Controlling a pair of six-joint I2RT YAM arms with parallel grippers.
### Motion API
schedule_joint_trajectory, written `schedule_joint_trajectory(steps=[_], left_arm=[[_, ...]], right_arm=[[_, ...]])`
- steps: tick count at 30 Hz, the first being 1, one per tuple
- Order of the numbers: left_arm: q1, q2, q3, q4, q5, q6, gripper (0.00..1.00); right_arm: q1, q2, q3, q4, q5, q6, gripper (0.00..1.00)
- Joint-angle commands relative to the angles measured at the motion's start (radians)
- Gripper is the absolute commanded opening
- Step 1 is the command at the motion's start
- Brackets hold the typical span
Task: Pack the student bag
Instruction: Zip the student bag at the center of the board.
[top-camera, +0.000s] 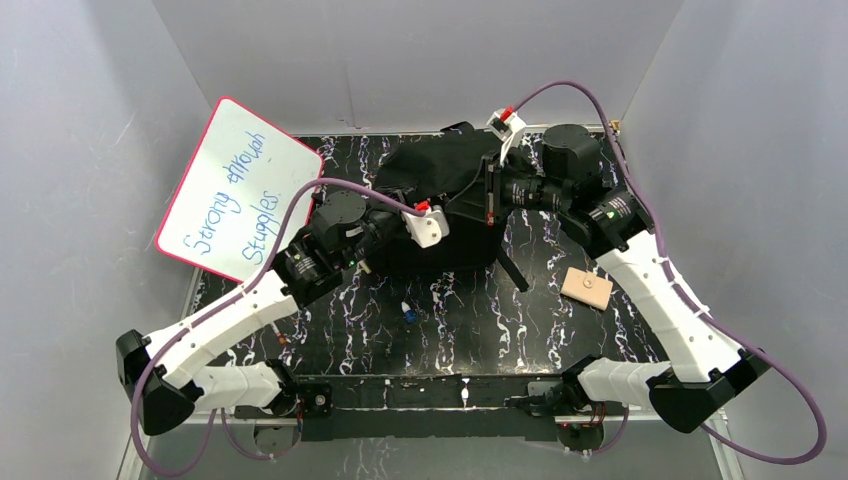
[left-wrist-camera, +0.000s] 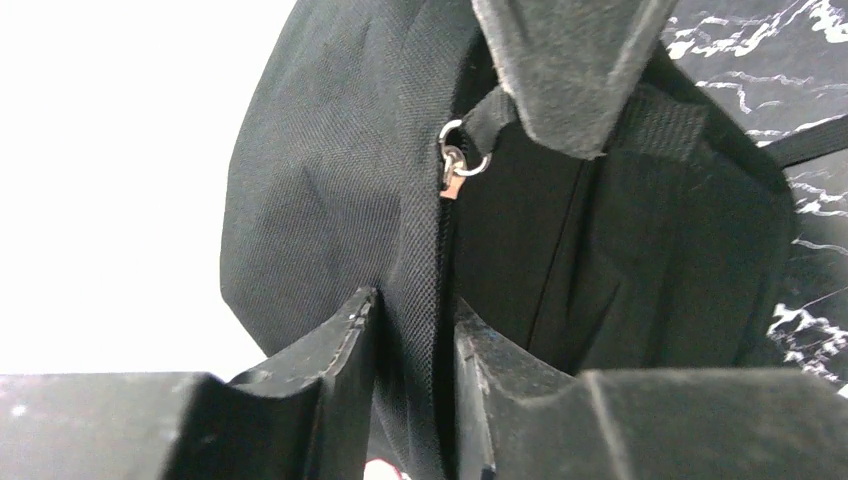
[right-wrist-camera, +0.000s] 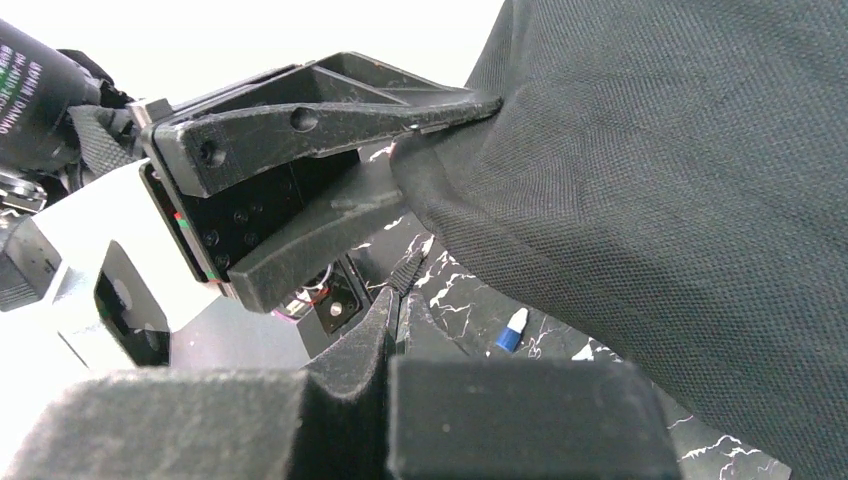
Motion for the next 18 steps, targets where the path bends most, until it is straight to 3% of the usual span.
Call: schedule_joint_trajectory(steps=[1,6,18], left_arm=[[0.003,-0.013,0.035,0.083,-0.028,0.007,0.21],[0.004,-0.061,0.022,0.072,-0.021,-0.032,0.00],[0.004,-0.140,0.007,0.045,-0.040,-0.094,0.00]], right_arm=[[0.004,-0.035,-0.009,0.053,0.012,-0.002,0.00],[0.004,-0.040,0.037,0.031,0.195,-0.052,0.00],[0.004,-0.040,0.065,0.049,0.643,-0.104,0.00]])
